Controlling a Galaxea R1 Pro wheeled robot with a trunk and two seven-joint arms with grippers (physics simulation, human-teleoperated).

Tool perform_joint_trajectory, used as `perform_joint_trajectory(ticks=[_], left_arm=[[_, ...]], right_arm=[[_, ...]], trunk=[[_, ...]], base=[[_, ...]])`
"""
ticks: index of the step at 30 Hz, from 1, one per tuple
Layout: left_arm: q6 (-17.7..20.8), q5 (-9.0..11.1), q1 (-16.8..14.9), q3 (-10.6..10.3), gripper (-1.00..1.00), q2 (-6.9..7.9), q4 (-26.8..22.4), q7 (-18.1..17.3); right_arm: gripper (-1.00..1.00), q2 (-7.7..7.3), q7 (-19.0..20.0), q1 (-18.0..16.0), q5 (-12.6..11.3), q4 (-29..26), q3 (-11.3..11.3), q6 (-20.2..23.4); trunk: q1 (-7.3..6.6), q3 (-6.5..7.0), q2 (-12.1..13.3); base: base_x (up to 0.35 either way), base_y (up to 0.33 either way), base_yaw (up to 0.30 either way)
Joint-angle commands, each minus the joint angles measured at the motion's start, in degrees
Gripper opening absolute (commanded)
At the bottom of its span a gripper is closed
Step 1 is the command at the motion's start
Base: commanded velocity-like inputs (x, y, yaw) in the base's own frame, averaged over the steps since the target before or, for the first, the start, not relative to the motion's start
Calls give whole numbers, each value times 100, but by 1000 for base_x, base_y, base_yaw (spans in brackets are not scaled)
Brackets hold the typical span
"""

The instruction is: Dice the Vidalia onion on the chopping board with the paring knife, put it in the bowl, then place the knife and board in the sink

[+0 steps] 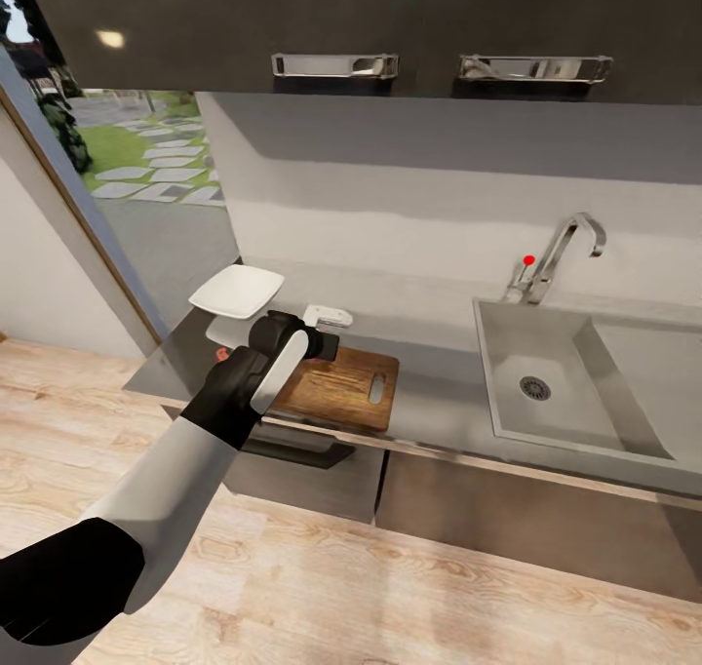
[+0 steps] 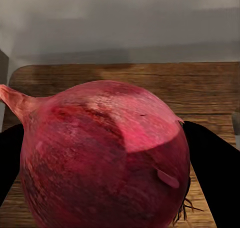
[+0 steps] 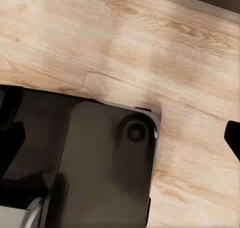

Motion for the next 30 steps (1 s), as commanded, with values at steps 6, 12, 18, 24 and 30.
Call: perform_joint_trajectory(ticks=[6, 12, 18, 24, 30], left_arm=[[13, 59, -6, -9, -100, -7, 9, 58], [13, 59, -6, -9, -100, 2, 14, 58], [13, 59, -6, -9, -100, 1, 19, 58], [13, 59, -6, -9, -100, 2, 29, 58], [13, 59, -6, -9, -100, 1, 78, 58]], right_arm=[[100, 10, 54, 0, 27, -13, -48, -11], [100, 10, 54, 0, 27, -13, -48, -11], [100, 10, 54, 0, 27, -13, -48, -11], [100, 10, 54, 0, 27, -13, -48, -11], [100, 10, 54, 0, 27, -13, -48, -11]], trunk=[[4, -9, -11], [4, -9, -11], [4, -9, -11], [4, -9, -11], [4, -9, -11]], base=[[-1, -14, 0], [0, -123, 0], [0, -11, 0], [0, -1, 0], [-3, 0, 0]])
